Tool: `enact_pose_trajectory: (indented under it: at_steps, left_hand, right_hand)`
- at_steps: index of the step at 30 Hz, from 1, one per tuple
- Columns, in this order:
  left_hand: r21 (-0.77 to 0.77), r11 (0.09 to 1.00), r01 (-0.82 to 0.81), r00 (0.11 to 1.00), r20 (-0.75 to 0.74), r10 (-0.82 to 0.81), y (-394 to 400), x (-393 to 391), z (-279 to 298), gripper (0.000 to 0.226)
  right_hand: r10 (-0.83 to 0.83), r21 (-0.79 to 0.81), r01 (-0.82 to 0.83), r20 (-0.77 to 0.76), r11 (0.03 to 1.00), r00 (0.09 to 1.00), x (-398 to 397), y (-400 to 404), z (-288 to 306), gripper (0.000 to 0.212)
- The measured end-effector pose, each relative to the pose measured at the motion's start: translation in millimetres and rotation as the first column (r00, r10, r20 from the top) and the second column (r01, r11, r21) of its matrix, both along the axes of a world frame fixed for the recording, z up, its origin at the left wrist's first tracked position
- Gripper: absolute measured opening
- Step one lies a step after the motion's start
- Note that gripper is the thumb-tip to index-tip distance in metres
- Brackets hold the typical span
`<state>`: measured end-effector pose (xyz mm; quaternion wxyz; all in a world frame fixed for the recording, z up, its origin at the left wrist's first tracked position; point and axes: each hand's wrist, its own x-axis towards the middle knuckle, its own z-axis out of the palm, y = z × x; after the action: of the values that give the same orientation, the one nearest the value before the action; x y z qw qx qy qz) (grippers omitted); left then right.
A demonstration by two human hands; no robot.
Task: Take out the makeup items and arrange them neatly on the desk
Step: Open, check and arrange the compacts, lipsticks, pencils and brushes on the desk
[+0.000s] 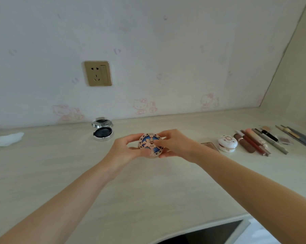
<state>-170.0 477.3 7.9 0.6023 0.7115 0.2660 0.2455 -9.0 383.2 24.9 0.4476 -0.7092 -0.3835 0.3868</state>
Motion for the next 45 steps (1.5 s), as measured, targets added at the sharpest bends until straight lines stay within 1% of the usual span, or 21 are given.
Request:
enact_pose_trajectory:
  at_steps: [3, 6, 10, 15, 17, 19, 21, 22, 24, 26, 28, 30, 33, 35, 36, 37, 39, 40, 42, 44, 45]
  left_hand:
    - [-0.025, 0.999, -0.022, 0.999, -0.026, 0.021, 3.3, -22.2, -6.2, 0.067]
    - [-0.037, 0.999, -0.034, 0.999, -0.037, 0.033, 6.8, -38.1, -12.6, 0.072]
    - [0.01, 0.999, -0.049, 0.997, -0.052, 0.049, 5.8, -51.0, -17.8, 0.07]
    - [0.06, 0.997, -0.053, 0.996, -0.071, 0.058, 8.5, -57.7, -24.5, 0.08]
    - [0.042, 0.998, -0.05, 0.996, -0.065, 0.053, 8.1, -58.8, -26.4, 0.078]
    - [0.014, 0.998, -0.056, 0.998, -0.036, 0.056, 7.0, -60.3, -28.5, 0.071]
    - [-0.01, 0.998, -0.064, 0.998, 0.007, 0.064, 5.0, -61.8, -29.6, 0.068]
    - [-0.038, 0.996, -0.077, 0.996, 0.033, 0.078, 4.7, -62.3, -29.5, 0.07]
    - [-0.152, 0.985, -0.083, 0.988, 0.116, 0.101, 5.6, -62.8, -28.6, 0.074]
    - [-0.297, 0.955, -0.003, 0.969, 0.234, 0.076, 6.3, -62.8, -26.2, 0.067]
    - [-0.427, 0.897, 0.11, 0.941, 0.336, 0.045, 5.9, -62.1, -23.5, 0.061]
    - [-0.526, 0.833, 0.171, 0.921, 0.385, 0.055, 4.6, -62.0, -21.0, 0.056]
    - [-0.602, 0.768, 0.218, 0.901, 0.427, 0.078, 3.8, -61.9, -19.4, 0.043]
    - [-0.677, 0.702, 0.223, 0.889, 0.437, 0.139, 5.7, -61.5, -21.2, 0.039]
    - [-0.71, 0.671, 0.214, 0.887, 0.43, 0.172, 6.9, -61.2, -22.5, 0.04]
    - [-0.73, 0.653, 0.203, 0.888, 0.418, 0.191, 7.7, -60.9, -23.5, 0.041]
    - [-0.743, 0.643, 0.186, 0.897, 0.395, 0.197, 7.9, -60.2, -24.9, 0.042]
    - [-0.744, 0.642, 0.185, 0.899, 0.392, 0.194, 8.2, -59.7, -25.9, 0.042]
    - [-0.746, 0.639, 0.187, 0.897, 0.396, 0.199, 8.3, -59.4, -26.7, 0.04]
    - [-0.746, 0.64, 0.184, 0.893, 0.399, 0.207, 9.3, -60.1, -27.6, 0.037]
    - [-0.744, 0.645, 0.178, 0.894, 0.395, 0.209, 9.4, -60.2, -27.4, 0.035]
  right_hand:
    - [0.012, -0.012, -0.013, -0.094, 1.0, 0.995, -17.2, 6.7, -2.9, 0.025]
    - [0.011, -0.033, -0.015, -0.135, 0.999, 0.991, -31.0, 12.6, -4.6, 0.027]
    - [0.033, -0.068, -0.042, -0.132, 0.997, 0.991, -43.3, 17.4, -7.0, 0.029]
    - [0.041, -0.1, -0.051, -0.106, 0.994, 0.994, -50.4, 17.3, -8.2, 0.03]
    - [0.05, -0.108, -0.059, -0.083, 0.992, 0.995, -52.3, 16.9, -9.3, 0.031]
    - [0.057, -0.111, -0.063, -0.059, 0.992, 0.997, -53.8, 16.6, -9.5, 0.03]
    - [0.076, -0.112, -0.075, 0.0, 0.991, 0.997, -55.4, 16.3, -9.0, 0.029]
    - [0.085, -0.102, -0.082, 0.03, 0.991, 0.996, -56.7, 16.3, -8.6, 0.028]
    - [0.098, -0.057, -0.096, 0.047, 0.994, 0.994, -60.2, 16.9, -7.4, 0.028]
    - [0.101, -0.012, -0.1, 0.063, 0.995, 0.993, -63.9, 18.1, -5.5, 0.028]
    - [0.092, 0.018, -0.094, 0.115, 0.995, 0.989, -67.0, 19.0, -3.6, 0.029]
    - [0.082, 0.024, -0.088, 0.203, 0.996, 0.976, -70.2, 18.9, -1.7, 0.03]
    - [0.076, 0.024, -0.09, 0.351, 0.996, 0.933, -76.4, 18.1, 0.0, 0.031]
    - [0.076, 0.022, -0.095, 0.432, 0.995, 0.899, -78.9, 19.2, 0.4, 0.032]
    - [0.081, 0.015, -0.102, 0.508, 0.995, 0.858, -78.7, 20.6, 0.1, 0.034]
    - [0.09, -0.004, -0.109, 0.599, 0.994, 0.796, -77.7, 21.9, -0.8, 0.036]
    - [0.097, -0.02, -0.122, 0.734, 0.992, 0.673, -75.9, 23.0, -2.0, 0.043]
    - [0.103, -0.007, -0.152, 0.768, 0.988, 0.633, -76.7, 22.2, -1.6, 0.045]
    - [0.144, 0.008, -0.253, 0.806, 0.967, 0.574, -81.4, 19.3, -0.9, 0.05]
    - [0.212, -0.033, -0.331, 0.825, 0.943, 0.524, -86.6, 16.1, -0.8, 0.058]
    - [0.243, -0.067, -0.352, 0.84, 0.934, 0.485, -88.5, 14.8, -1.3, 0.064]
